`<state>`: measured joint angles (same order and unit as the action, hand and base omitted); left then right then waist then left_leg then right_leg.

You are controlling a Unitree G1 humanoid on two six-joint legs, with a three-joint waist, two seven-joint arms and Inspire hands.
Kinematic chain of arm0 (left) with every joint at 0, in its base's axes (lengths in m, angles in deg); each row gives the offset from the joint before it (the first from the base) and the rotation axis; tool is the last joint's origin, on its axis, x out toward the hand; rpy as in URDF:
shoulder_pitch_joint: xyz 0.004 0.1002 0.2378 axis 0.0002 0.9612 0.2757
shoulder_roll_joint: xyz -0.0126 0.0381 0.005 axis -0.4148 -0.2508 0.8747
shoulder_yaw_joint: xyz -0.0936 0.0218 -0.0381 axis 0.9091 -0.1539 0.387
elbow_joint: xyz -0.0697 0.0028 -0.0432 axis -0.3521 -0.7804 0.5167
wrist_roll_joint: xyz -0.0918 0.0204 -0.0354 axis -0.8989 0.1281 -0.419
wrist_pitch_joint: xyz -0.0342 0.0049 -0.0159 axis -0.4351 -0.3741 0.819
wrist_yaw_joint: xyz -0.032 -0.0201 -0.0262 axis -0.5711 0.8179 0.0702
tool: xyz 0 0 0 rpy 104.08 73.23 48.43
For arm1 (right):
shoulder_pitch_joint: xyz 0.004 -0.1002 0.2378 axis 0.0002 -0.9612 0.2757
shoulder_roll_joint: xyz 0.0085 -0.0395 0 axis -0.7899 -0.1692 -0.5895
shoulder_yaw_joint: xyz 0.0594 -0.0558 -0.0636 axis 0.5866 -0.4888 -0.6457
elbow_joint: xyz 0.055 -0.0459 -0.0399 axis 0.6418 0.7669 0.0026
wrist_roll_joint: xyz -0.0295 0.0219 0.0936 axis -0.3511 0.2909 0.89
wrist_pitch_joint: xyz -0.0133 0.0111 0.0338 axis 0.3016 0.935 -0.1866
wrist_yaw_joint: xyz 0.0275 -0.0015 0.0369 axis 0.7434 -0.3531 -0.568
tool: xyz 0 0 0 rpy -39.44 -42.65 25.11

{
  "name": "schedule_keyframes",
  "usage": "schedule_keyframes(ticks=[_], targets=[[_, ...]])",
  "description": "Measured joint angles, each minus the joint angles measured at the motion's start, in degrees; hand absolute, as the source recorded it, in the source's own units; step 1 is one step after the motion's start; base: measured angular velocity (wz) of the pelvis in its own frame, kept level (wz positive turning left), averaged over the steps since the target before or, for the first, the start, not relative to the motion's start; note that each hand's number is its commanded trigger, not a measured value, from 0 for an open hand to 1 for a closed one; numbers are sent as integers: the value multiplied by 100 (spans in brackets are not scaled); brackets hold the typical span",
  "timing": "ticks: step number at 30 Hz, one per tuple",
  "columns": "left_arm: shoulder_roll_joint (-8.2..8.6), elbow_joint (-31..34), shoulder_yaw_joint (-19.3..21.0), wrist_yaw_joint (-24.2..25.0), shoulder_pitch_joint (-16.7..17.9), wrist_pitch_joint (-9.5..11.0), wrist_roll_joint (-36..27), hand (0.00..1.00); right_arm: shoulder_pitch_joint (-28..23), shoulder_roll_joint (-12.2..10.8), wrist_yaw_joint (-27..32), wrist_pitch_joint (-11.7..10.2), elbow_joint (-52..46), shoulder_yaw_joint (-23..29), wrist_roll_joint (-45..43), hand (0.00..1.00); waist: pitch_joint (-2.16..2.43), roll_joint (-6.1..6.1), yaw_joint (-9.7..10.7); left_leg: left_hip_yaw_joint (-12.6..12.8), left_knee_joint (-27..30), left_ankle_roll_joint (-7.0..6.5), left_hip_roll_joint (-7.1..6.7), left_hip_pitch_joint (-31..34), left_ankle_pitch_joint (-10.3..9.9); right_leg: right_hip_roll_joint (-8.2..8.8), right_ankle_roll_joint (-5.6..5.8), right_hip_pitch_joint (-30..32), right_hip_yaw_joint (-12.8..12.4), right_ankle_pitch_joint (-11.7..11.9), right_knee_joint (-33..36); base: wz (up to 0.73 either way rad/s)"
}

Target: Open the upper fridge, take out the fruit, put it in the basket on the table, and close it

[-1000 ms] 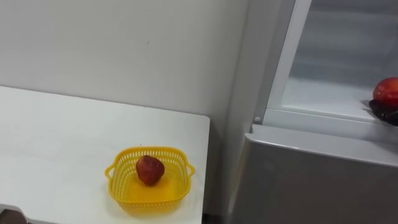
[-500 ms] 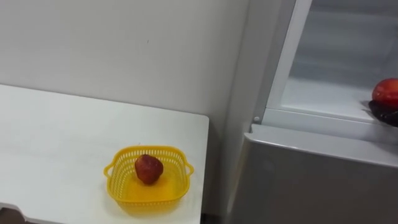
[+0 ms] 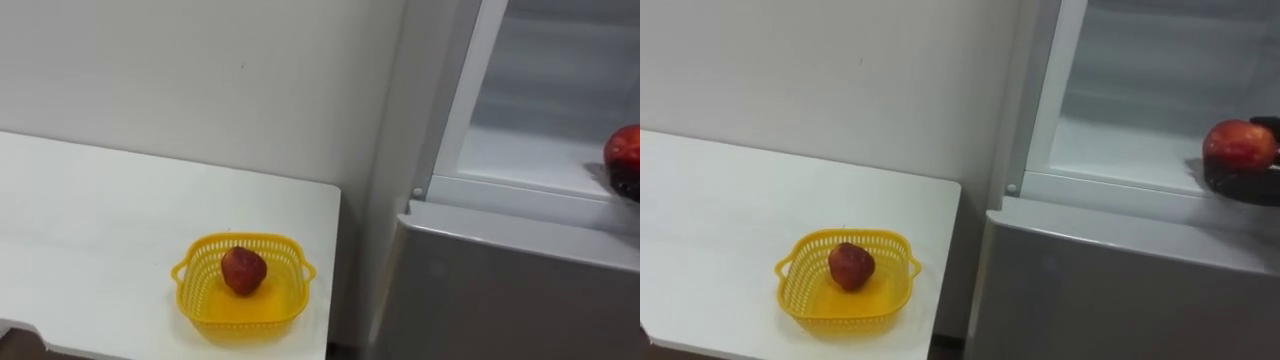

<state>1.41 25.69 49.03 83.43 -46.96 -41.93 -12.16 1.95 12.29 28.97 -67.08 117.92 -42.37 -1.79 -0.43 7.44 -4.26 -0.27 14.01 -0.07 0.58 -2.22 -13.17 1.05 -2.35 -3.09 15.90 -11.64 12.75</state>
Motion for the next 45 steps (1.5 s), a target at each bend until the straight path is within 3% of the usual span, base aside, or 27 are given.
schedule_keyframes(ticks=[3, 10, 15, 23, 26, 31, 36, 41, 45], targets=[[-23, -3, -24, -8, -20, -8, -4, 0, 81, 66, 3, -13, 68, -59, 1, 100, -1, 18, -74, -10, -19, 31, 16, -13, 19, -13, -12, -14, 2, -7, 0, 0], [-36, 5, -119, -16, -27, -43, -4, 0, 232, 66, -6, 25, 71, -284, 0, 100, -63, 87, -114, -17, -52, 69, 48, -36, 42, -36, -70, -79, 97, -45, -57, 4], [-37, 13, -124, -44, -32, -70, -13, 0, 232, 92, -39, 31, 70, -398, 4, 100, -50, 134, -93, -31, -52, 77, 57, -46, 47, -51, -84, -103, 139, -53, -115, 4], [-46, 49, -121, -108, -31, -6, -2, 0, 236, 90, -123, 32, 53, -324, 98, 100, -40, 110, -89, -42, -46, 80, 52, -45, 48, -47, -84, -114, 149, -53, -123, 0], [-43, 70, -111, -120, -31, -6, 13, 0, 225, 59, -186, 62, -104, -264, 158, 100, -7, 87, -57, -49, -48, 80, 53, -59, 48, -48, -85, -150, 152, -53, -119, 0], [-12, 76, 23, -190, -21, 5, 11, 0, 118, -129, -266, 116, -685, -218, 177, 100, 9, -59, 1, -74, -78, 85, 51, -236, 51, -63, -85, -344, 134, -53, -191, -1], [92, 113, 330, -255, -12, 12, 10, 0, -87, -265, -400, 207, -1276, -217, 191, 100, 35, -85, -2, -71, -144, 105, 57, -342, 64, -73, -92, -423, 137, -56, -219, 0], [120, 128, 371, -303, 0, 120, 12, 0, -576, -314, -455, 248, -2332, -214, 50, 100, 51, -104, -25, -81, -145, 105, 51, -347, 64, -69, -91, -430, 139, -56, -220, 0], [244, 129, 558, -302, 1, 149, 5, 0, -981, -504, -565, 249, -3203, -31, 0, 100, 49, -148, -16, -151, -142, 105, 41, -347, 64, -59, -90, -454, 159, -56, -219, 5]])
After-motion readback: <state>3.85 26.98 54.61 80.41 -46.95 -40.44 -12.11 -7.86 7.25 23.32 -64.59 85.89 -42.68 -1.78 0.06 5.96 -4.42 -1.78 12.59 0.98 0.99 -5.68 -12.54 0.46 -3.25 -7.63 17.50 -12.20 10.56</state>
